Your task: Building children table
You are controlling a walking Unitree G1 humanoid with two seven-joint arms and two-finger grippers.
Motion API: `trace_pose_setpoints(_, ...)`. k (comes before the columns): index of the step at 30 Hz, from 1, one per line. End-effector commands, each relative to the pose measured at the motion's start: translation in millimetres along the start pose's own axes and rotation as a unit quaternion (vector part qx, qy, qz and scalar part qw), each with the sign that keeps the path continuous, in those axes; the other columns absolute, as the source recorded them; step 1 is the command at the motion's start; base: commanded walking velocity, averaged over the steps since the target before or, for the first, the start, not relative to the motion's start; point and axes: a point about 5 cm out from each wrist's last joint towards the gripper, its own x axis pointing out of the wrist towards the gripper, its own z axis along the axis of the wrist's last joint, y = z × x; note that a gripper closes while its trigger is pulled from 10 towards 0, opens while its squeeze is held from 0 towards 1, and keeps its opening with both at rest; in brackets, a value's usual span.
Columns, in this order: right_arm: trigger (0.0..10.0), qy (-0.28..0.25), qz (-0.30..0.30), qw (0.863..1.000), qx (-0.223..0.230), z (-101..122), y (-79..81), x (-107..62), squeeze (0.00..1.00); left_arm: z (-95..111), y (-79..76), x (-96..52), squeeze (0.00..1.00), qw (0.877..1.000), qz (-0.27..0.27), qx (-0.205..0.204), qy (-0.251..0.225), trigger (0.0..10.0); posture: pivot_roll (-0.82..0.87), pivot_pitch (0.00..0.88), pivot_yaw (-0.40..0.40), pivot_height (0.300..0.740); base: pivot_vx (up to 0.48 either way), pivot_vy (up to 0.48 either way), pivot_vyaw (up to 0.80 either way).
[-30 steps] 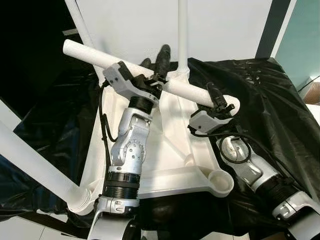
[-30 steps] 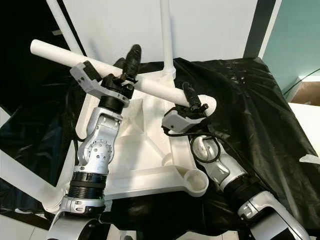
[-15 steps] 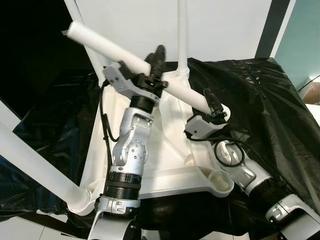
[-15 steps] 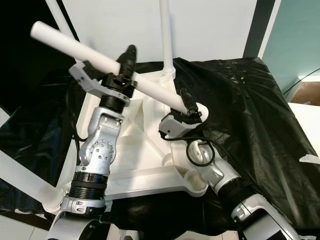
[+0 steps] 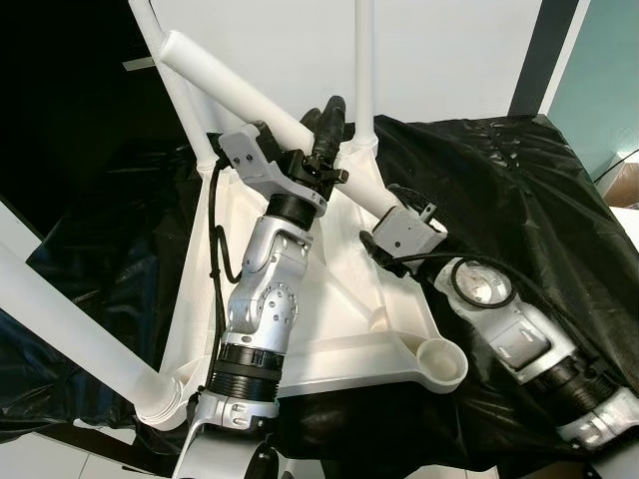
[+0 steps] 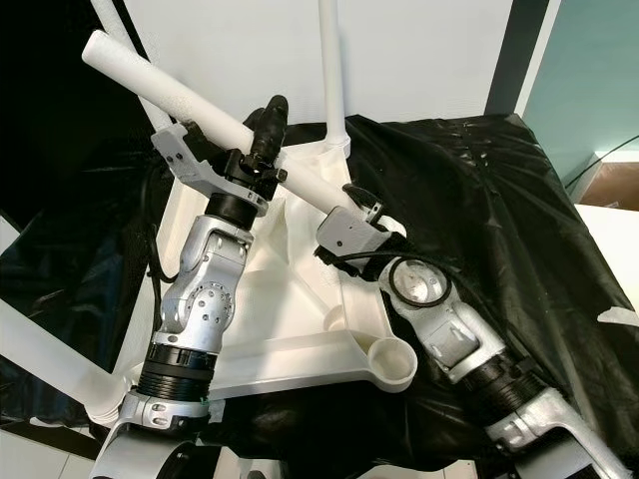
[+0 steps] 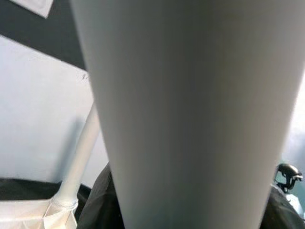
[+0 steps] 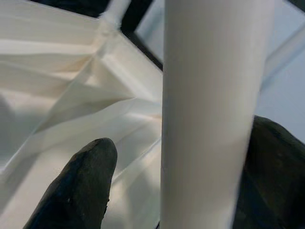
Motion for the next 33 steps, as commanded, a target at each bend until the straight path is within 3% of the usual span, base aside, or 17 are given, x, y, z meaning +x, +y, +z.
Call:
trace_pose_setpoints(1,10.0,-0.011,0.031,0.999,0.011,8.5,0.3,0.3,0.0,2.7,-12.2,1.0,0.0,0.995,-0.093,0.018,-0.011,0.0,-0.1,0.0,0.102,0.74,0.0,0.0,0.0)
trace_pose_setpoints(7,10.0,0.013,0.043,0.999,0.024,-2.8,4.9,6.2,0.0,2.5,-16.7,1.8,0.0,0.995,-0.1,0.016,-0.014,0.0,-0.1,0.0,0.101,0.74,0.0,0.0,0.0)
trace_pose_setpoints(8,5.5,0.021,0.047,0.998,0.026,-7.1,8.9,10.3,0.0,2.5,-18.3,1.8,0.0,0.994,-0.103,0.015,-0.014,0.0,-0.09,0.0,0.1,0.74,0.0,0.0,0.0)
trace_pose_setpoints(10,5.5,0.021,0.047,0.998,0.026,-7.1,8.9,10.3,0.0,2.5,-18.3,1.8,0.0,0.994,-0.103,0.015,-0.014,0.0,-0.09,0.0,0.1,0.74,0.0,0.0,0.0)
trace_pose_setpoints(11,0.9,0.027,0.052,0.998,0.029,-9.7,12.2,13.9,0.0,2.7,-19.5,1.6,0.0,0.994,-0.106,0.015,-0.014,0.0,-0.09,0.0,0.099,0.74,0.0,0.0,0.0)
trace_pose_setpoints(12,0.0,0.029,0.057,0.997,0.035,-11.4,14.5,17.3,0.0,3.2,-20.1,1.3,0.0,0.994,-0.108,0.015,-0.014,0.0,-0.09,0.0,0.099,0.74,0.0,0.0,0.0)
trace_pose_setpoints(23,0.0,0.025,0.062,0.997,0.048,-6.0,7.3,21.5,0.0,3.0,-15.8,-2.1,0.0,0.995,-0.093,0.032,-0.004,0.0,-0.07,0.0,0.098,0.74,0.0,0.0,0.0)
trace_pose_setpoints(24,0.0,0.02,0.059,0.997,0.049,-2.0,5.8,21.6,0.0,3.2,-15.2,-3.2,0.33,0.995,-0.094,0.034,-0.004,0.0,-0.05,0.0,0.095,0.74,0.0,0.0,0.0)
trace_pose_setpoints(25,0.0,0.02,0.059,0.997,0.049,-2.0,5.8,21.6,0.0,3.2,-15.2,-3.2,0.33,0.995,-0.094,0.034,-0.004,0.0,-0.05,0.0,0.095,0.74,0.0,0.0,0.0)
trace_pose_setpoints(26,0.0,0.014,0.052,0.997,0.052,1.5,3.8,21.6,0.0,3.0,-15.7,-3.6,1.0,0.995,-0.096,0.039,0.0,10.0,-0.06,0.0,0.096,0.74,0.0,0.0,0.0)
trace_pose_setpoints(30,0.0,0.017,0.028,0.998,0.058,1.0,-1.9,21.8,0.0,3.6,-21.3,-3.0,1.0,0.993,-0.11,0.048,0.003,10.0,-0.06,0.0,0.098,0.74,0.0,0.0,0.0)
trace_pose_setpoints(32,0.0,0.039,-0.01,0.997,0.062,-8.2,-10.4,21.4,0.0,6.6,-25.9,-4.0,0.0,0.991,-0.125,0.043,0.009,10.0,-0.07,0.0,0.103,0.74,0.0,0.0,0.0)
trace_pose_setpoints(33,0.0,0.039,-0.01,0.997,0.062,-8.2,-10.4,21.4,0.0,6.6,-25.9,-4.0,0.0,0.991,-0.125,0.043,0.009,10.0,-0.07,0.0,0.103,0.74,0.0,0.0,0.0)
